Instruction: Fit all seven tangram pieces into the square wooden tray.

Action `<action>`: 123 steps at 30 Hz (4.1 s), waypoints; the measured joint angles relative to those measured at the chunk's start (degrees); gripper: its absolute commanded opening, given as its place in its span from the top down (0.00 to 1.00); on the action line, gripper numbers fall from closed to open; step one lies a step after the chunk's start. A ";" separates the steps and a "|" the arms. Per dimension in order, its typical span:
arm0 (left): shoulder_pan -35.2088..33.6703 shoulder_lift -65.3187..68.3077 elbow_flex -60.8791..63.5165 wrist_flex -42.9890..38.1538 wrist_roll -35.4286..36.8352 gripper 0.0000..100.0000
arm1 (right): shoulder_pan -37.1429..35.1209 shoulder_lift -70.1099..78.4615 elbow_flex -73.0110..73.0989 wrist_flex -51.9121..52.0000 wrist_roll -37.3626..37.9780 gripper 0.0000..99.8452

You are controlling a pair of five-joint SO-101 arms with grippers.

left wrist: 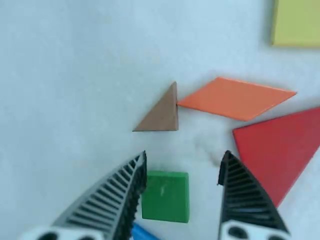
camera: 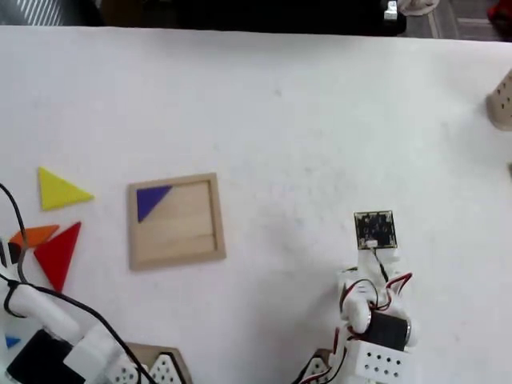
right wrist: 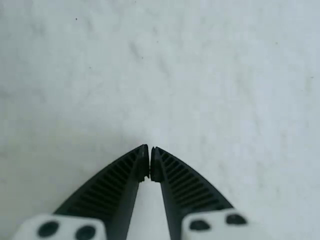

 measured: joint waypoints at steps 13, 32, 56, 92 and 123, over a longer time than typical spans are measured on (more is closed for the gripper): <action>0.00 15.56 -15.91 7.38 0.00 0.76 | 0.00 0.00 0.00 0.00 0.00 0.98; 0.09 37.45 -33.58 9.67 -21.19 0.76 | 0.00 0.00 0.00 0.00 0.00 0.98; 0.26 37.45 -33.58 5.89 -35.78 0.76 | 0.00 0.00 0.00 0.00 0.00 0.98; 1.67 47.47 -44.40 24.79 -39.03 0.88 | 0.00 0.00 0.00 0.00 0.00 0.98; -1.49 60.92 -70.07 45.27 -55.12 0.79 | 0.00 0.00 0.00 0.00 0.00 0.98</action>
